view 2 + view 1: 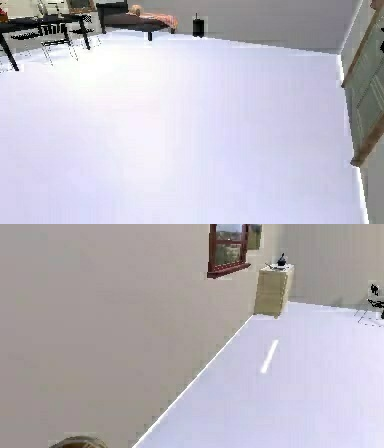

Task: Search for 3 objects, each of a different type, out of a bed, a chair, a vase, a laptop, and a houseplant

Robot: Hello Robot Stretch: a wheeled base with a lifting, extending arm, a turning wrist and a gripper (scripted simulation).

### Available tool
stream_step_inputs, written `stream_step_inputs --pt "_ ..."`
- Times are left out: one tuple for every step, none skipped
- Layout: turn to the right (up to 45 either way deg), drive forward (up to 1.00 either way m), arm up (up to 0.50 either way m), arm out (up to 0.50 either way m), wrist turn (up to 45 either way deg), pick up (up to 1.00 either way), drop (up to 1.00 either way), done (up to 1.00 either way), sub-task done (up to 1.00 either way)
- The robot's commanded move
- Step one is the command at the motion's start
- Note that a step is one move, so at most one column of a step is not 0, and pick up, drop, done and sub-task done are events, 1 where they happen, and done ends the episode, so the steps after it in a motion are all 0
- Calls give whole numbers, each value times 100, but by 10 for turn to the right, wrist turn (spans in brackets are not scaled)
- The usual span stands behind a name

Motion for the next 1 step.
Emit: stream_step_inputs --pt "450 0 0 0 0 0 0 0 0"
